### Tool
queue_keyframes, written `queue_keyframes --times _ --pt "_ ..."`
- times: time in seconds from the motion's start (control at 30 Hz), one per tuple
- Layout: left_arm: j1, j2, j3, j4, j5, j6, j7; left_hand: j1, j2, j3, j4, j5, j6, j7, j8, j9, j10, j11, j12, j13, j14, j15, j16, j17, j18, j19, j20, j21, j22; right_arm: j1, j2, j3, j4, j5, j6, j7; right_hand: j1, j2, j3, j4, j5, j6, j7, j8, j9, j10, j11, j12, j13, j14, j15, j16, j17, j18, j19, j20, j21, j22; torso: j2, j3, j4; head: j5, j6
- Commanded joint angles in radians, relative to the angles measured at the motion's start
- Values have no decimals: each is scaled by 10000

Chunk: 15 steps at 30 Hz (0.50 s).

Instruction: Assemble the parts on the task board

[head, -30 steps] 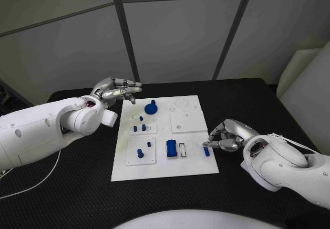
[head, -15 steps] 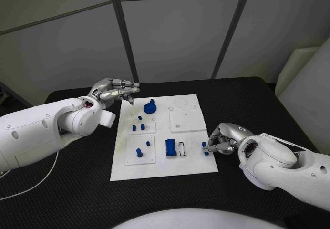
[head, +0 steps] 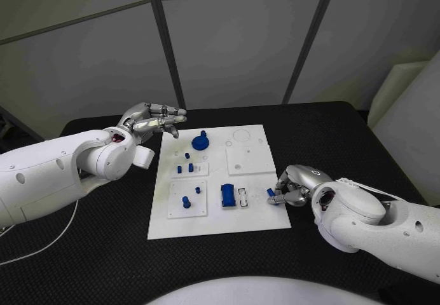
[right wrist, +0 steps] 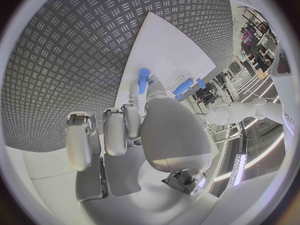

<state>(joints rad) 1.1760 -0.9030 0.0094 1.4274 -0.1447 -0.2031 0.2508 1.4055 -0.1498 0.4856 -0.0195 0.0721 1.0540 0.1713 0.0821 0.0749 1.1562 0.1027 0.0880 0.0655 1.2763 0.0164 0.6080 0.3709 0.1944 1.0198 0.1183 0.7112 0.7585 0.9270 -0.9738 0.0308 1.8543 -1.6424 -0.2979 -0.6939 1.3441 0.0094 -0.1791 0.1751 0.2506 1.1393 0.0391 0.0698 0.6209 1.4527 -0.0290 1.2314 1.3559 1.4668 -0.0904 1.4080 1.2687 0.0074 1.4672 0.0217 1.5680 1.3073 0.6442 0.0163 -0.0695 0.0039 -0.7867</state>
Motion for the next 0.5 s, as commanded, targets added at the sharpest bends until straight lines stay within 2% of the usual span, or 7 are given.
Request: queue_keyframes --times 0.03,0.2,0.23,0.3,0.33,0.4,0.5 --pt "10 -9 7 17 38 112 56 4 38 -33 -17 -52 -6 -27 -50 -12 11 20 -20 -5 -58 2 -36 -8 -113 -51 15 -63 -15 -65 70 -32 -99 -156 469 -173 367 182 21 -126 388 101 -8 -44 -93 4 -63 -78 -148 457 -85 -18 14 -74 1036 -79 27 2635 -2 -4 -3 11 -20" --pt "10 -19 7 23 38 117 45 -4 39 -37 -12 -54 -7 -25 -51 -13 10 22 -21 -5 -59 4 -38 -8 -114 -52 16 -67 -17 -115 198 -34 -213 -306 592 -201 949 447 261 -462 1324 127 -62 -59 -192 -19 -115 -112 -147 462 -136 -12 48 -74 1036 -126 27 2635 -2 -4 8 18 -44" --pt "10 -20 7 24 38 117 44 -4 39 -37 -12 -54 -7 -25 -51 -13 10 22 -21 -5 -59 4 -38 -8 -114 -52 16 -67 -17 -120 218 -35 -230 -359 613 -209 1240 521 403 -663 1743 137 -75 -52 -214 -33 -128 -132 -152 465 -154 -4 69 -74 1036 -146 27 2635 -3 -5 12 22 -42" --pt "10 -24 7 28 38 120 41 -4 39 -37 -12 -54 -7 -25 -51 -13 10 22 -21 -5 -59 4 -38 -8 -114 -52 16 -67 -17 -129 257 -35 -264 -496 663 -233 1546 566 570 -931 2226 165 -68 -27 -206 -40 -129 -150 -154 468 -157 3 94 -74 1036 -159 27 2635 -9 -7 23 29 -43" --pt "10 -28 7 30 38 120 39 -4 39 -37 -12 -54 -7 -25 -51 -13 10 22 -21 -5 -59 4 -38 -8 -114 -52 16 -67 -17 -132 271 -36 -276 -562 678 -243 1675 582 664 -1060 2272 165 -51 -18 -190 -42 -120 -164 -160 471 -153 12 113 -74 1036 -155 27 2635 -10 -6 20 32 -44" --pt "10 -38 7 36 38 119 36 -4 39 -37 -12 -54 -7 -25 -51 -13 10 22 -21 -5 -59 4 -38 -8 -114 -52 16 -67 -17 -137 292 -36 -288 -661 672 -262 1798 621 884 -1247 1995 141 24 -17 -160 -43 -73 -187 -169 473 -117 19 133 -74 1036 -137 27 2635 -9 -4 13 49 -47" --pt "10 -56 7 45 38 118 31 -8 41 -39 -9 -55 -8 -24 -52 -13 8 22 -22 -5 -59 5 -40 -8 -114 -52 17 -70 -19 -141 308 -36 -243 -753 532 -283 1777 622 1048 -1347 1926 118 53 -18 -135 -37 -49 -200 -174 474 -90 20 142 -74 1036 -113 27 2635 -7 -1 -8 75 -41"
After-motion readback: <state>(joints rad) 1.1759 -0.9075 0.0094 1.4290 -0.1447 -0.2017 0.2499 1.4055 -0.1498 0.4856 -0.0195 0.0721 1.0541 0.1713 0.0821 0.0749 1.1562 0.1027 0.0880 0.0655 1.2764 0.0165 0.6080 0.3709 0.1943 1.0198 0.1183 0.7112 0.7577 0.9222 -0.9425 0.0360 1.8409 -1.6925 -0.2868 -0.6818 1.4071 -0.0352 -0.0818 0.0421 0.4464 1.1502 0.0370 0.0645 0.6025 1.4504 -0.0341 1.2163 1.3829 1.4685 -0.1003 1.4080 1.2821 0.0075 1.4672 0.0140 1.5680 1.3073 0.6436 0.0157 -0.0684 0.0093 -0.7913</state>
